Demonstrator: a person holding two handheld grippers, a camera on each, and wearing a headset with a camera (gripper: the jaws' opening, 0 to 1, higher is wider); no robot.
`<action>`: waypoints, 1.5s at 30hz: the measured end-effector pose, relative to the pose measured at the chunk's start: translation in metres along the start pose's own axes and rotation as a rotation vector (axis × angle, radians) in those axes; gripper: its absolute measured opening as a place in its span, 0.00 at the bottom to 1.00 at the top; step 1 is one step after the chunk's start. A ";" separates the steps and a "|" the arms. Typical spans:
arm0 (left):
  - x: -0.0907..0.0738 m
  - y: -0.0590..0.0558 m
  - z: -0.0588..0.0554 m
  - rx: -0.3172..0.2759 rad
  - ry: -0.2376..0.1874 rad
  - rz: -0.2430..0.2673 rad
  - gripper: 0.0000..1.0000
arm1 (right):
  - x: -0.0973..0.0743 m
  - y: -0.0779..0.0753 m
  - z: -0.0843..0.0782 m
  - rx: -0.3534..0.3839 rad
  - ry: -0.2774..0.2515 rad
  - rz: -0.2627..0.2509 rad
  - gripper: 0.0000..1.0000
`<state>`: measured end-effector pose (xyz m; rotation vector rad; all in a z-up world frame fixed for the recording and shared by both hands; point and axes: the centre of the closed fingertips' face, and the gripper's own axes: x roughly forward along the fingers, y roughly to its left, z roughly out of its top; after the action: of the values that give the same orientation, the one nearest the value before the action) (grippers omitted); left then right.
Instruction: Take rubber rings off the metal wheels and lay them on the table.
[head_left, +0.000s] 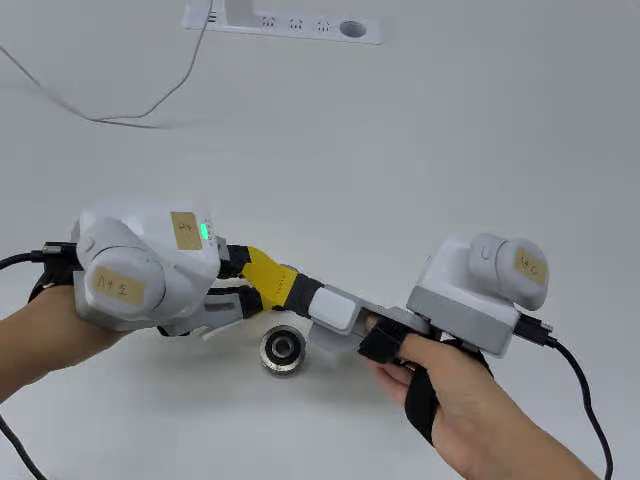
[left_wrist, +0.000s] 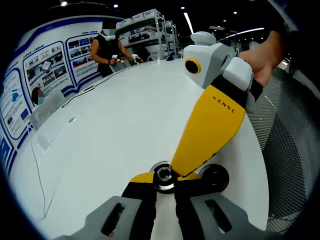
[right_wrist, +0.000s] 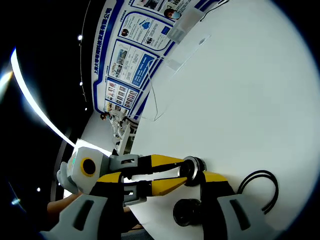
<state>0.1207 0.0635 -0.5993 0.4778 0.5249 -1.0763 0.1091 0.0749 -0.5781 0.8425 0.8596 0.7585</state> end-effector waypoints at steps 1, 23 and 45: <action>0.000 0.000 0.000 0.000 0.000 0.000 0.13 | 0.000 0.000 0.000 0.001 -0.001 0.000 0.63; 0.001 0.001 -0.002 -0.002 -0.001 0.000 0.13 | -0.003 -0.039 0.007 0.049 -0.003 -0.147 0.16; 0.000 0.003 -0.006 0.002 0.000 0.018 0.13 | -0.006 -0.046 0.007 -0.060 0.057 -0.292 0.01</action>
<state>0.1227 0.0681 -0.6035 0.4837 0.5186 -1.0596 0.1223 0.0467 -0.6125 0.6268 0.9809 0.5502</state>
